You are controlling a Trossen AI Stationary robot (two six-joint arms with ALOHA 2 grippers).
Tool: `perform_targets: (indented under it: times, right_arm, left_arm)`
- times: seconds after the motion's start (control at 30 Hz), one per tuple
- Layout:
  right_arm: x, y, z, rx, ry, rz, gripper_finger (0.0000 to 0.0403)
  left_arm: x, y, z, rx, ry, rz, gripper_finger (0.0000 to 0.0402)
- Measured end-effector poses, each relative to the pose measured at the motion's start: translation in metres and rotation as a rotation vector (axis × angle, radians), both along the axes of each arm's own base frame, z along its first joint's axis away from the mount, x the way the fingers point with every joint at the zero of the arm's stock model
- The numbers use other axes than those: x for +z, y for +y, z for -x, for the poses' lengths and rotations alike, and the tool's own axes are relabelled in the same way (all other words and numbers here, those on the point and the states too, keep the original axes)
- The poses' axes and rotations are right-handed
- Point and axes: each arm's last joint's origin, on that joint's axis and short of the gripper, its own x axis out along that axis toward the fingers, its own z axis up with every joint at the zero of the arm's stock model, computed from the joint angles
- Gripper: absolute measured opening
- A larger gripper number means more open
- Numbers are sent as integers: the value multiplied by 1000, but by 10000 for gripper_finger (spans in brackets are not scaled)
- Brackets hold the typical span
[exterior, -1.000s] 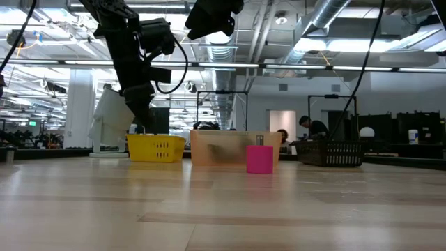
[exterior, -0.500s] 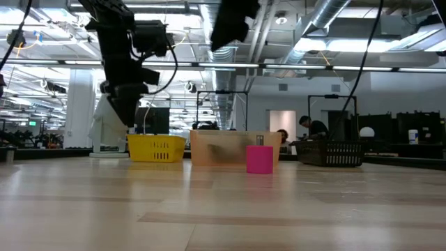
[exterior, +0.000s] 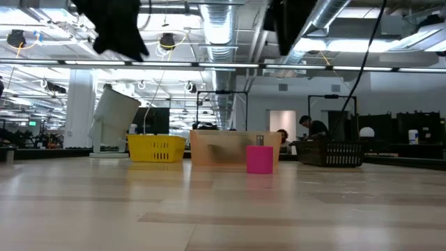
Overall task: Pick and place items into bin
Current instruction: Put the pink charger adapter into the yellow bin
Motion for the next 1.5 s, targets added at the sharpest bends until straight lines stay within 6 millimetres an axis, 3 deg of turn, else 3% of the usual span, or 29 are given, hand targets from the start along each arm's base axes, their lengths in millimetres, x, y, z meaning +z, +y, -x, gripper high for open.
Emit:
perform_targets:
  times: [0.17, 0.33, 0.43, 0.53, 0.67, 0.87, 0.97, 1.13, 1.3, 1.5]
  right_arm:
    - [0, 21, 9, -68, 0, 118, 140]
    - [4, 26, 18, -108, -12, 149, 132]
    - [7, 24, 34, -163, -22, 226, 133]
    - [16, 21, 64, -280, -106, 403, 136]
    - [37, 16, 114, -524, -411, 519, 136]
    - [52, 28, 175, -679, -961, 411, 135]
    - [38, 30, 194, -693, -1117, 404, 137]
    - [-12, 27, 211, -705, -1150, 377, 139]
    - [-59, 28, 213, -732, -1156, 348, 137]
    - [-81, 33, 200, -776, -1140, 302, 136]
  left_arm:
    - [23, -15, 24, 18, -211, -3, 150]
    - [36, -24, 44, -11, -323, -22, 150]
    - [39, -28, 50, -40, -343, -35, 150]
    - [40, -30, 54, -55, -358, -37, 150]
    - [40, -32, 54, -56, -357, -46, 150]
    - [39, -34, 54, -77, -347, -45, 150]
    - [39, -35, 54, -81, -346, -44, 150]
    - [39, -35, 54, -82, -346, -43, 150]
    - [39, -35, 54, -78, -351, -37, 150]
    - [39, -35, 54, -76, -353, -34, 150]
